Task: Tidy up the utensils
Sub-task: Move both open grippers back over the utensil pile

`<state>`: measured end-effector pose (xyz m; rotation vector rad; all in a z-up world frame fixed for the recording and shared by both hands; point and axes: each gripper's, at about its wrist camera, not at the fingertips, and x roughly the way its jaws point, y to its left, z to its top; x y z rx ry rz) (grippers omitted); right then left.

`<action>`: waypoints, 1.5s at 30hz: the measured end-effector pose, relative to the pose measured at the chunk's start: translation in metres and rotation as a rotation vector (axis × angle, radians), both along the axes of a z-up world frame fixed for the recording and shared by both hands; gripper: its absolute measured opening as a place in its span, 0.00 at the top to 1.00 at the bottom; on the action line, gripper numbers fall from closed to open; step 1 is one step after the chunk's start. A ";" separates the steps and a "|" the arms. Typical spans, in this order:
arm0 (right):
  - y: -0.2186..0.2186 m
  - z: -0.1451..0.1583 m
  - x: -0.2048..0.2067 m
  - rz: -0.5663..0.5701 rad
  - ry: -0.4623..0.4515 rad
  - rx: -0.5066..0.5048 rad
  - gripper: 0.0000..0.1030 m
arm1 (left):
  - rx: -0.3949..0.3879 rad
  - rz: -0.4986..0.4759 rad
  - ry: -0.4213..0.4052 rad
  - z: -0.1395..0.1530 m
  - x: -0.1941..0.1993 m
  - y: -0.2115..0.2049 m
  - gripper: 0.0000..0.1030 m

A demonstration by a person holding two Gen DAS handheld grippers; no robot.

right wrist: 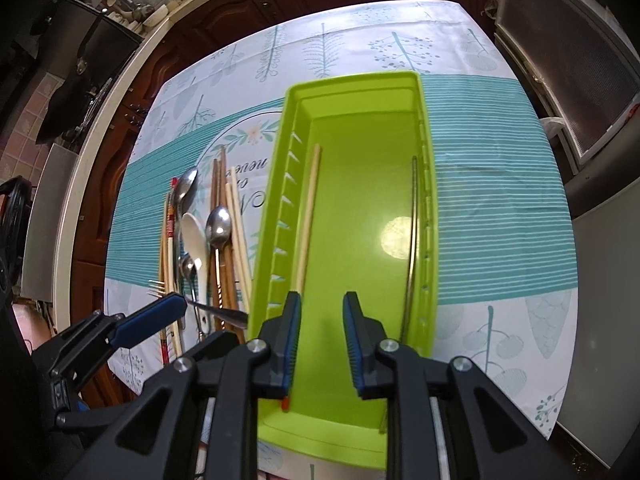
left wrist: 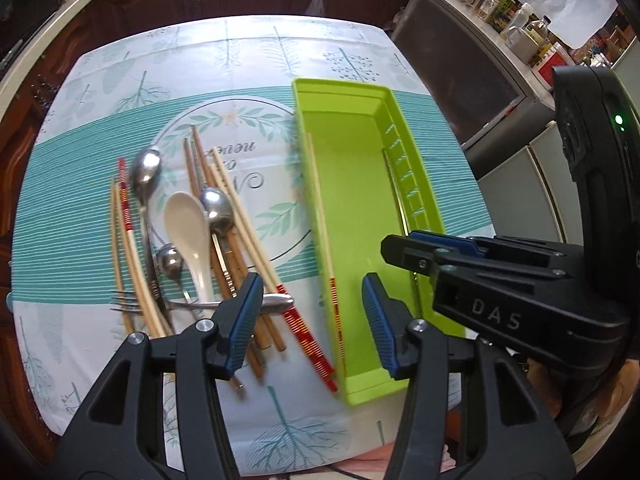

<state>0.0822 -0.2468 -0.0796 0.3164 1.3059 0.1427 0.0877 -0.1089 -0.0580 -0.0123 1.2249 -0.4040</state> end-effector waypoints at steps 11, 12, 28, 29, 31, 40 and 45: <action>0.034 0.013 -0.006 0.054 -0.026 0.004 0.79 | -0.010 0.122 0.013 0.004 0.004 0.067 0.53; 0.037 0.014 -0.006 0.058 -0.028 0.003 0.79 | -0.011 0.131 0.014 0.005 0.004 0.072 0.53; 0.109 0.019 0.000 0.169 -0.032 -0.002 0.80 | 0.031 0.257 0.013 -0.008 0.003 0.179 0.53; 0.114 0.018 0.002 0.175 -0.027 0.007 0.80 | 0.034 0.262 0.019 -0.011 0.003 0.185 0.53; 0.126 0.015 0.006 0.190 -0.021 0.017 0.80 | 0.030 0.268 0.032 -0.018 0.003 0.194 0.53; 0.177 -0.009 0.039 0.242 0.025 0.027 0.80 | 0.037 0.265 0.078 -0.049 -0.002 0.214 0.53; 0.196 -0.027 0.062 0.239 0.068 -0.003 0.80 | 0.028 0.256 0.092 -0.058 -0.001 0.217 0.53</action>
